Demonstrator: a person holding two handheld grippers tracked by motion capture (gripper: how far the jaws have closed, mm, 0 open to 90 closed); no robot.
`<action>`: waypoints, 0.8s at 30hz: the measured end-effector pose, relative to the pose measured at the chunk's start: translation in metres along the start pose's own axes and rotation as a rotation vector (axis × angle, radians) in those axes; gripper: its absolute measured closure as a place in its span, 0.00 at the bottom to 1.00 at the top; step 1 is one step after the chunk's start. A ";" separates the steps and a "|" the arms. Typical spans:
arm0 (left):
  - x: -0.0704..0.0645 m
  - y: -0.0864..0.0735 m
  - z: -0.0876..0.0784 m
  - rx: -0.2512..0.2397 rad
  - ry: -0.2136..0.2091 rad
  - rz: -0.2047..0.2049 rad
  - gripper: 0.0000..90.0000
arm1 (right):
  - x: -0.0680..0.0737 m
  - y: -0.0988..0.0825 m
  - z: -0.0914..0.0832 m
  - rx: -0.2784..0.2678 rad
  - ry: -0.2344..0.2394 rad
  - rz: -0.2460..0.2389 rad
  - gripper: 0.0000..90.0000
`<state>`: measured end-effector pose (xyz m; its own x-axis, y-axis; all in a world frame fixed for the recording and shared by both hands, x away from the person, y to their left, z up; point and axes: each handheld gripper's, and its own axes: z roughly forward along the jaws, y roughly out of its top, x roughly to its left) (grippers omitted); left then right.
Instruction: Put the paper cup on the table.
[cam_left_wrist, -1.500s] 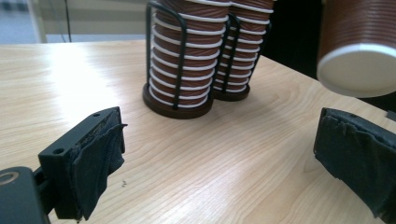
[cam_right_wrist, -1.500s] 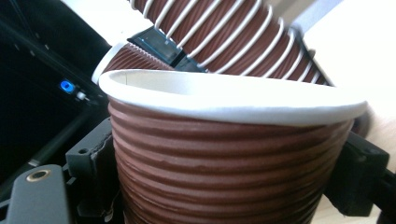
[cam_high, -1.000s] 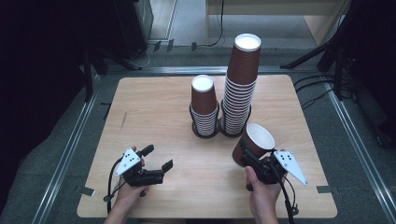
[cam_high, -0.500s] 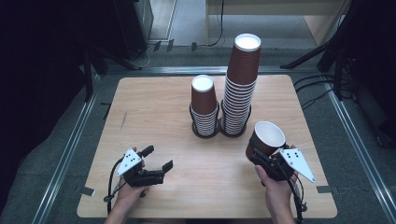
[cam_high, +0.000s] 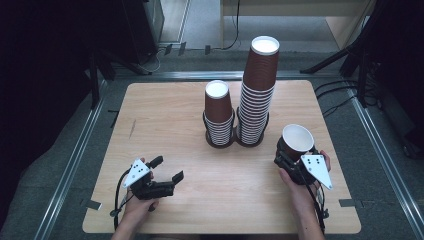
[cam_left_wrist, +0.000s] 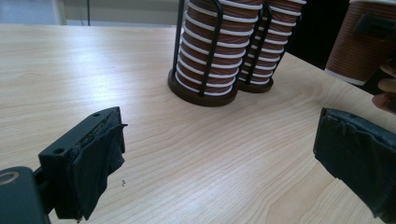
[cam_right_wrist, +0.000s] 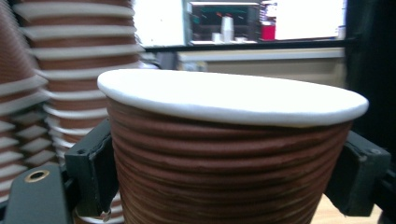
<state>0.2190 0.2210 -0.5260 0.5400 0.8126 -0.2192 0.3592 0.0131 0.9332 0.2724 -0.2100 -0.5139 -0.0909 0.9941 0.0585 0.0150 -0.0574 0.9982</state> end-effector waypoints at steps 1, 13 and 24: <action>0.001 0.000 0.000 -0.001 0.000 -0.004 0.03 | -0.002 -0.002 0.002 0.005 -0.011 0.000 0.15; 0.009 -0.005 -0.002 0.009 0.028 -0.023 0.03 | -0.015 -0.023 0.022 0.066 -0.066 0.000 0.15; 0.020 -0.011 -0.009 0.016 0.086 -0.040 0.03 | -0.014 -0.030 0.025 0.084 -0.071 -0.059 0.15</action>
<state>0.2189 0.2428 -0.5377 0.4580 0.8585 -0.2306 0.3918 0.0379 0.9193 0.2982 -0.2198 -0.5446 -0.0237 0.9997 -0.0039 0.0956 0.0061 0.9954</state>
